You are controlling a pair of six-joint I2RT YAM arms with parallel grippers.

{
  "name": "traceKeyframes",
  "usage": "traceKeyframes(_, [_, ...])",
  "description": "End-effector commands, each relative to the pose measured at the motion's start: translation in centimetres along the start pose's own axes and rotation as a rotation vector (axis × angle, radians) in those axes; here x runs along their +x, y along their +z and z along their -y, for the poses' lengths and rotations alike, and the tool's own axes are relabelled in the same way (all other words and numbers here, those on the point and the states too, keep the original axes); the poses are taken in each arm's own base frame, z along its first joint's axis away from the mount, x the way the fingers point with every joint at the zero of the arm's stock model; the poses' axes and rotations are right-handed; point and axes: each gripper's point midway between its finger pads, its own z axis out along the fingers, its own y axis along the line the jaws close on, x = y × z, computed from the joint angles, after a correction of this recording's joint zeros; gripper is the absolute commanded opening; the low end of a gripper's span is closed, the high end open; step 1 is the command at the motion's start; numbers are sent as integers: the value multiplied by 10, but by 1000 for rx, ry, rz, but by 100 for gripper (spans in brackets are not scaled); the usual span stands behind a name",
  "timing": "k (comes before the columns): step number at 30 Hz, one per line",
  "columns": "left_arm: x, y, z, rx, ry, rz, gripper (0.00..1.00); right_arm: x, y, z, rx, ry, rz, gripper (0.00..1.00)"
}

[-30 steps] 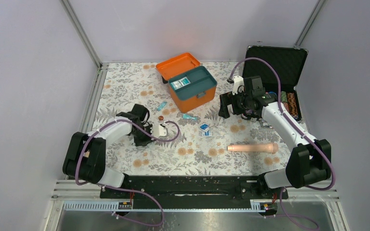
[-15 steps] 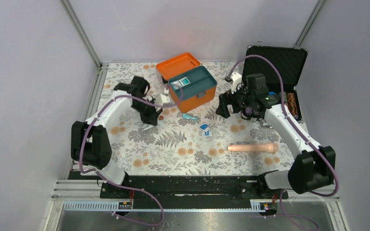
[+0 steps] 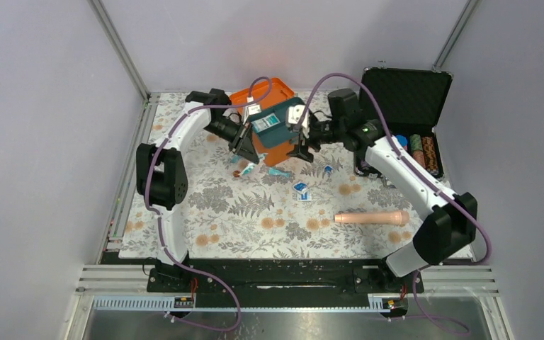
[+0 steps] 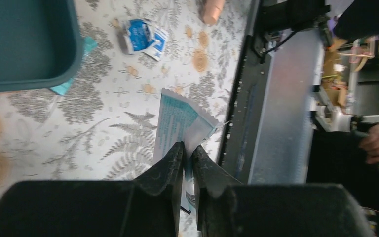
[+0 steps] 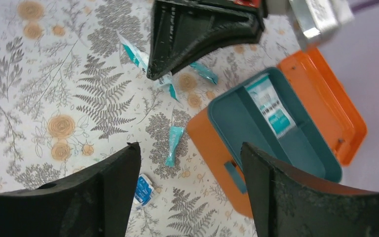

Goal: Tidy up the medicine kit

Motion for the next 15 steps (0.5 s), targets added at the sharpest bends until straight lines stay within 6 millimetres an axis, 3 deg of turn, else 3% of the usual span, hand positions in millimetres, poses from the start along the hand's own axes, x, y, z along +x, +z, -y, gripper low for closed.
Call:
traceKeyframes(1, [-17,-3,43,115,-14,52,14,-9,15,-16,-134,-156,30,78])
traceKeyframes(7, [-12,1,48,119,-6,31,15,8,35,-41,-287,-225,-3,65])
traceKeyframes(15, [-10,6,51,92,49,-10,18,7,65,-41,-315,-94,9,45])
